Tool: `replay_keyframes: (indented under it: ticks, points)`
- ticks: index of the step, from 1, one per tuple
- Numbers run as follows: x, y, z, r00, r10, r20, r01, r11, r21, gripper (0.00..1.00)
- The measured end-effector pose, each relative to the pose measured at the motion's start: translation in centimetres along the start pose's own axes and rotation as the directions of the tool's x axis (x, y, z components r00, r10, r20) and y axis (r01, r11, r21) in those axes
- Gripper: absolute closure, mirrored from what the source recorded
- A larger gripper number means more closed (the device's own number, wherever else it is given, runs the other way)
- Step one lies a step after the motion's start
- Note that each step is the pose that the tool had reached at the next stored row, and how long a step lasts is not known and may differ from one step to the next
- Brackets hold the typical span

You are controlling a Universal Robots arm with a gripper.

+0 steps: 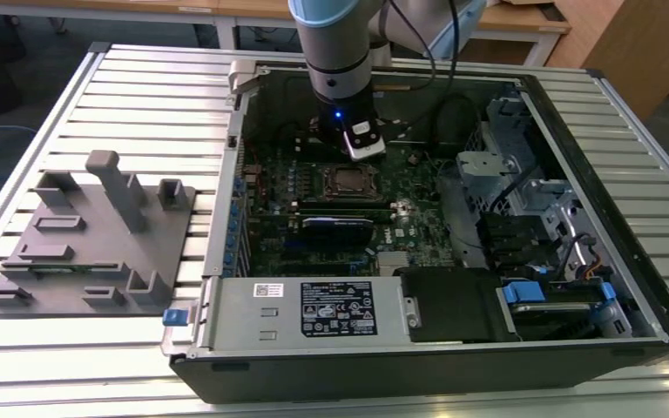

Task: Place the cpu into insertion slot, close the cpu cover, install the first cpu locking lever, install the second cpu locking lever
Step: 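Install the first cpu locking lever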

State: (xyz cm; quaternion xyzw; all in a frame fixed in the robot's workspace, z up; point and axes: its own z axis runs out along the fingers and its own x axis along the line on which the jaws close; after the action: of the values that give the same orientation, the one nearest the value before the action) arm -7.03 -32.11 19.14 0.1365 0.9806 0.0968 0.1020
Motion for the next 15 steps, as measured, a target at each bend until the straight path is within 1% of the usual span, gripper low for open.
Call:
replay_keyframes:
  ticks: [11,15]
  points:
    - [0.04,0.02,0.14,1.0,0.0,0.0002,0.0,1.0,0.0009,0.9]
    - [-0.07,0.05,0.19,1.0,0.0,0.0002,0.0,1.0,0.0006,0.9]
